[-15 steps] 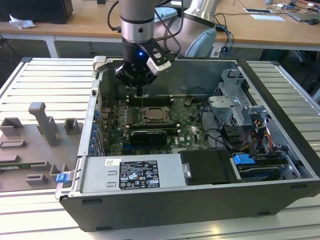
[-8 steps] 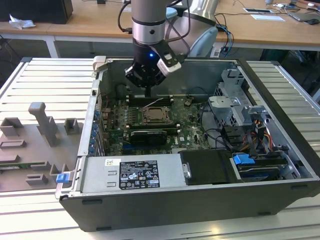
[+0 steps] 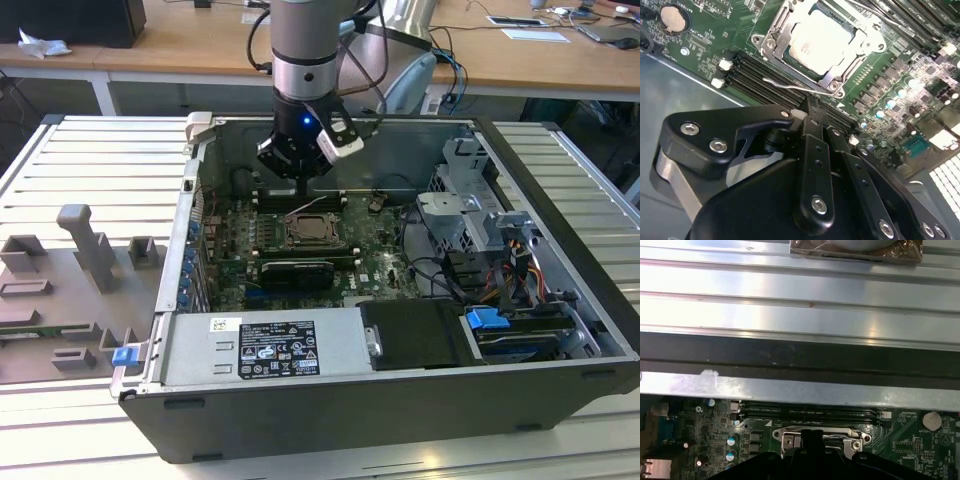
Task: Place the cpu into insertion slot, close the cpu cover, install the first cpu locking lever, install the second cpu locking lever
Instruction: 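Install the first cpu locking lever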
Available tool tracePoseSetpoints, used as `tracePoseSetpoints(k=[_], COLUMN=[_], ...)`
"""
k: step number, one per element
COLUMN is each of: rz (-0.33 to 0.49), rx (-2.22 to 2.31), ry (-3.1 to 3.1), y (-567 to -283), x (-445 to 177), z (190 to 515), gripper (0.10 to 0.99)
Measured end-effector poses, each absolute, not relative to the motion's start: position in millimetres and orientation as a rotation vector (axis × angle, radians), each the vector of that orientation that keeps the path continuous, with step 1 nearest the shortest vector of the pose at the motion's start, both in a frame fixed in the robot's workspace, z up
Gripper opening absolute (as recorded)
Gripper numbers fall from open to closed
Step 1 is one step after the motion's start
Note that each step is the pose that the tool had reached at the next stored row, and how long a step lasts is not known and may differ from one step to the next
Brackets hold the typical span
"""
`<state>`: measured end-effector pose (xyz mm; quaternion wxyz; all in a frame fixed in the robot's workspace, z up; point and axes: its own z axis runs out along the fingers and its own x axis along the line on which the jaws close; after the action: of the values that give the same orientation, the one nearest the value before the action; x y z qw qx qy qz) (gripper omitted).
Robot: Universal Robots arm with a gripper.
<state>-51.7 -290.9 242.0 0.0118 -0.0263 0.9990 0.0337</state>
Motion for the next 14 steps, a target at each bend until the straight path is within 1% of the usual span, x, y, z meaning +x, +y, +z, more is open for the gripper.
tracePoseSetpoints(k=[8, 14], rz=[0.105, 0.105], rx=[-0.081, -0.082], ry=[3.115, 3.115], y=[-287, -284], x=[-44, -39], z=[230, 226], gripper=[0.106, 0.106])
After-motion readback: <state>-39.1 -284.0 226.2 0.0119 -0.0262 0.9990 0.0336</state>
